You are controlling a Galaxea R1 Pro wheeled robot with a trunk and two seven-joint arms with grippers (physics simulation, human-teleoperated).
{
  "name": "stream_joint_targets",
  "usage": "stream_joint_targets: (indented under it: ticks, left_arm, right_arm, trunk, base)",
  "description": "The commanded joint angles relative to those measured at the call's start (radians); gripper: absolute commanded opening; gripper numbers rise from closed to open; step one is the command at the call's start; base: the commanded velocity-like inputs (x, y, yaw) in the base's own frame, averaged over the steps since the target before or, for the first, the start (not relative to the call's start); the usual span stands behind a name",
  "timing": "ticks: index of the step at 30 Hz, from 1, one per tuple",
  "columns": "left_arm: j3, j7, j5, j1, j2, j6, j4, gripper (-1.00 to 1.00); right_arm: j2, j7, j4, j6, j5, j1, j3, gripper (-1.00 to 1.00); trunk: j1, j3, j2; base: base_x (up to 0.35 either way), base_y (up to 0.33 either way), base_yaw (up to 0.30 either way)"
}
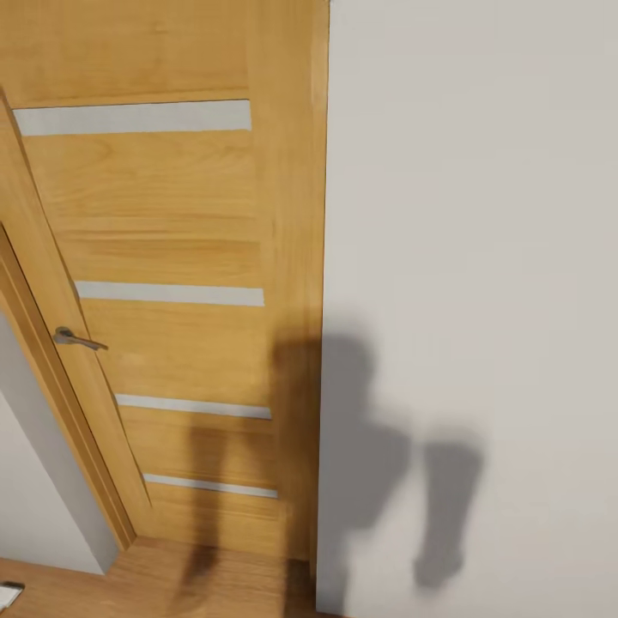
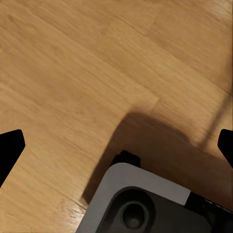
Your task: In the bedroom, organize the workspace by keeping the computer under the desk, ensuring the monitor is on the desk, placing the keyboard on the desk next to the monitor, placing the mouse on the desk next to the keyboard, moving the folder from the swivel chair onto the desk next to the mouse, stacking the notebook on top of the folder with the pen on top of the notebook, and positioning the swivel chair next to the desk.
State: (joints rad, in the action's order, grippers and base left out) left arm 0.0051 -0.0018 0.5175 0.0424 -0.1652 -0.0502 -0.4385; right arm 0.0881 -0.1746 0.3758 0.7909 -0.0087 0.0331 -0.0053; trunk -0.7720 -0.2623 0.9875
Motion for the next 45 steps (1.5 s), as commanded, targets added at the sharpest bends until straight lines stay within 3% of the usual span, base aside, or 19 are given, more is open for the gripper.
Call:
stream_joint_targets:
  ticks: [1, 2, 3, 6, 17, 18, 19, 20, 23, 24, 25, 28, 30, 45]
  left_arm:
    - [0.000, 0.000, 0.007, 0.001, -0.001, -0.006, -0.002, 1.00]
    - [0.001, 0.000, 0.008, 0.001, -0.004, -0.029, -0.001, 1.00]
    - [0.000, 0.000, 0.009, 0.001, -0.002, -0.101, 0.003, 1.00]
    - [0.000, 0.000, 0.009, 0.001, 0.000, -0.139, 0.006, 1.00]
    - [-0.004, 0.000, 0.005, 0.001, 0.005, -0.161, 0.007, 1.00]
    - [-0.012, -0.001, -0.003, 0.001, 0.033, -0.267, 0.008, 1.00]
    - [-0.020, -0.001, -0.011, 0.001, 0.046, -0.303, 0.015, 1.00]
    - [-0.044, 0.001, -0.064, 0.001, 0.066, -0.418, 0.081, 1.00]
    - [-0.051, 0.025, -0.098, 0.001, 0.078, -0.480, 0.117, 1.00]
    - [-0.053, 0.051, -0.110, 0.001, 0.086, -0.503, 0.126, 1.00]
    - [-0.057, 0.126, -0.124, 0.001, 0.103, -0.528, 0.136, 1.00]
    - [-0.076, 0.197, -0.132, 0.001, 0.115, -0.540, 0.140, 1.00]
    - [-0.111, 0.228, -0.133, 0.001, 0.119, -0.544, 0.142, 1.00]
    - [-0.129, 0.240, -0.131, 0.001, 0.120, -0.543, 0.144, 1.00]
  right_arm:
    - [-0.001, 0.000, -0.005, 0.003, -0.001, 0.001, 0.000, 1.00]
    - [-0.003, -0.002, -0.012, 0.007, -0.001, 0.001, 0.000, 1.00]
    - [-0.001, -0.004, -0.017, 0.011, -0.001, 0.001, -0.002, 1.00]
    - [-0.002, -0.005, -0.019, 0.011, -0.001, 0.001, -0.001, 1.00]
    - [-0.005, -0.005, -0.020, 0.015, 0.001, 0.001, 0.000, 1.00]
    - [-0.009, -0.006, -0.022, 0.058, 0.003, 0.001, 0.003, 1.00]
    - [-0.012, -0.006, -0.022, 0.071, 0.003, 0.001, 0.004, 1.00]
    - [-0.035, -0.006, -0.033, 0.091, 0.004, 0.001, 0.006, 1.00]
    - [-0.044, -0.006, -0.038, 0.096, 0.004, 0.001, 0.007, 1.00]
    - [-0.046, -0.006, -0.039, 0.097, 0.004, 0.001, 0.006, 1.00]
    - [-0.048, -0.006, -0.040, 0.098, 0.004, 0.001, 0.005, 1.00]
    - [-0.047, -0.006, -0.040, 0.099, 0.004, 0.001, 0.001, 1.00]
    - [-0.048, -0.005, -0.041, 0.096, 0.003, 0.001, 0.000, 1.00]
    - [-0.050, -0.005, -0.051, 0.090, 0.004, 0.001, 0.002, 1.00]
  trunk:
    - [0.004, 0.002, -0.006]
    - [0.008, 0.005, -0.013]
    - [0.011, 0.009, -0.020]
    - [0.023, 0.018, -0.041]
    - [0.065, 0.052, -0.118]
    - [0.069, 0.056, -0.125]
    - [0.073, 0.059, -0.132]
    - [0.077, 0.062, -0.139]
    - [0.088, 0.071, -0.160]
    - [0.092, 0.074, -0.167]
    - [0.096, 0.078, -0.174]
    - [0.107, 0.087, -0.195]
    - [0.115, 0.093, -0.209]
    - [0.172, 0.140, -0.314]
  base:
    - [0.000, 0.000, 0.000]
    - [0.000, 0.000, 0.000]
    - [0.000, 0.000, 0.000]
    - [0.000, 0.000, 0.057]
    - [0.000, 0.000, 0.267]
    - [0.000, 0.000, 0.287]
    - [0.000, 0.000, 0.287]
    - [0.000, 0.000, 0.287]
    - [0.000, 0.000, 0.287]
    - [0.000, 0.000, 0.287]
    - [0.000, 0.000, 0.287]
    - [0.000, 0.000, 0.287]
    - [0.000, 0.000, 0.288]
    - [0.000, 0.000, 0.288]
